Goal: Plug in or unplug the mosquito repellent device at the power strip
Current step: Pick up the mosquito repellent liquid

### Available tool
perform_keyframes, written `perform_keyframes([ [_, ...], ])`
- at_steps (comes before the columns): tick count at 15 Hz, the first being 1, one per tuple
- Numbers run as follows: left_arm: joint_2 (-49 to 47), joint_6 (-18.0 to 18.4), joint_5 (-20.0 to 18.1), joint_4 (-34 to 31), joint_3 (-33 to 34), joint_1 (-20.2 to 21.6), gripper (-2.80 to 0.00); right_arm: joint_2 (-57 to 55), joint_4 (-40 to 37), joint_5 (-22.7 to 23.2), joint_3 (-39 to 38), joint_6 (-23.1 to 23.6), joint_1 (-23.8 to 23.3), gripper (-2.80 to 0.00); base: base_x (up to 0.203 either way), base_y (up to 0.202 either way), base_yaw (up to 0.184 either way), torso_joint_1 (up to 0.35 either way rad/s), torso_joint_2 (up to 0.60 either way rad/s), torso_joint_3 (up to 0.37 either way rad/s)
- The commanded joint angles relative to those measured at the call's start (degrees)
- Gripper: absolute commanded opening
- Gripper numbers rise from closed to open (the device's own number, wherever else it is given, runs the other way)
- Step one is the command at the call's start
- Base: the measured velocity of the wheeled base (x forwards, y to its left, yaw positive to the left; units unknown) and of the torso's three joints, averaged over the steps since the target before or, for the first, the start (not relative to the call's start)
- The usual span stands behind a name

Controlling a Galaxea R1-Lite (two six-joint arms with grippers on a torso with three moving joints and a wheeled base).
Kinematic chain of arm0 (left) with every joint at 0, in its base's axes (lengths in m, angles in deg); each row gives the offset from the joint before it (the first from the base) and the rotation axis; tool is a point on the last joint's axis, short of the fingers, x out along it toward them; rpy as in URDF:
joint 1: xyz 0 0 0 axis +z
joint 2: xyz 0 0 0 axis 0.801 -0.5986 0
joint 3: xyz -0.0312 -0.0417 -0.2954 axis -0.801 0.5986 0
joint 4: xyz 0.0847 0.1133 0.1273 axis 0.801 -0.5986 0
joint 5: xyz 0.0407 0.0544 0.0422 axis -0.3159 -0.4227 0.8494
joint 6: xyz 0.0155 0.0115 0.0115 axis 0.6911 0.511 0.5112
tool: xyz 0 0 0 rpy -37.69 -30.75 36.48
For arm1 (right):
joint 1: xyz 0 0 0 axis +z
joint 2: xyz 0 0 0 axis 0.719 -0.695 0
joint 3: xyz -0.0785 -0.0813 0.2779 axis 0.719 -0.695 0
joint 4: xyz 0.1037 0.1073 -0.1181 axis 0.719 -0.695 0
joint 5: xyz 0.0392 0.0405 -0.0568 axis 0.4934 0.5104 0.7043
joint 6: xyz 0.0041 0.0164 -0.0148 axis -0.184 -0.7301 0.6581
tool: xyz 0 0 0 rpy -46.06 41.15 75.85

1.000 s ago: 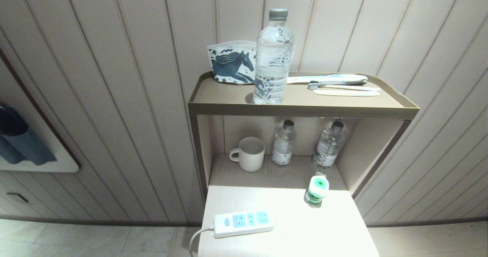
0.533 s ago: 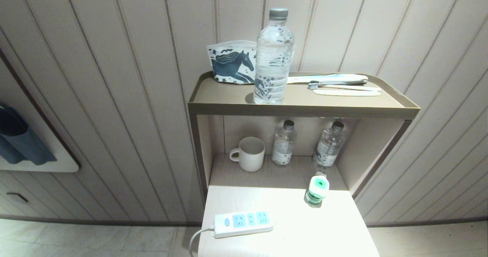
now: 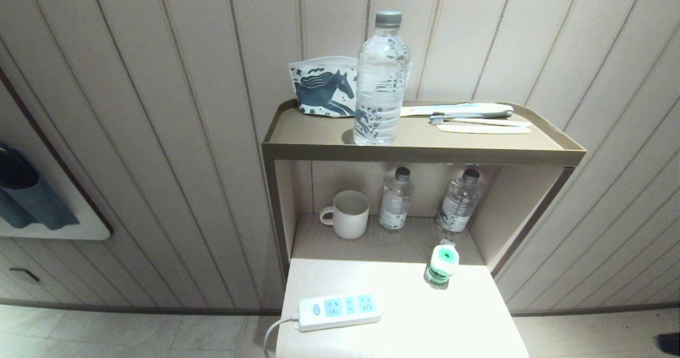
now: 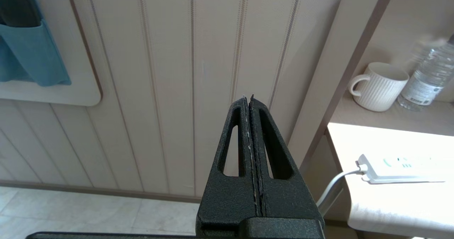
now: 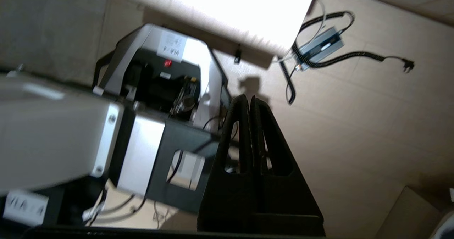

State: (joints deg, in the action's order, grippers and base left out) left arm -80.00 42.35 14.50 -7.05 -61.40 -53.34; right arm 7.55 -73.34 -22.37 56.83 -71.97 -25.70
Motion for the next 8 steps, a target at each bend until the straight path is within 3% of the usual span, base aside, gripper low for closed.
perform_keyframes([
  [1,-0.09,-0.04,0.02,0.05,0.00,0.02,-2.80,-0.48,16.43,-3.36,-9.17,-0.70,0.26,-2.80,0.000,0.000,0.000,0.000,0.00,0.000],
  [4,-0.09,-0.04,0.02,0.05,0.00,0.02,-2.80,-1.33,28.84,-6.60,-16.81,-1.88,0.85,-2.80,0.000,0.000,0.000,0.000,0.00,0.000],
  [8,-0.09,-0.04,0.02,0.14,0.00,0.02,-2.80,-3.55,30.20,-8.63,-17.30,-4.23,5.56,-2.80,0.000,0.000,0.000,0.000,0.00,0.000],
])
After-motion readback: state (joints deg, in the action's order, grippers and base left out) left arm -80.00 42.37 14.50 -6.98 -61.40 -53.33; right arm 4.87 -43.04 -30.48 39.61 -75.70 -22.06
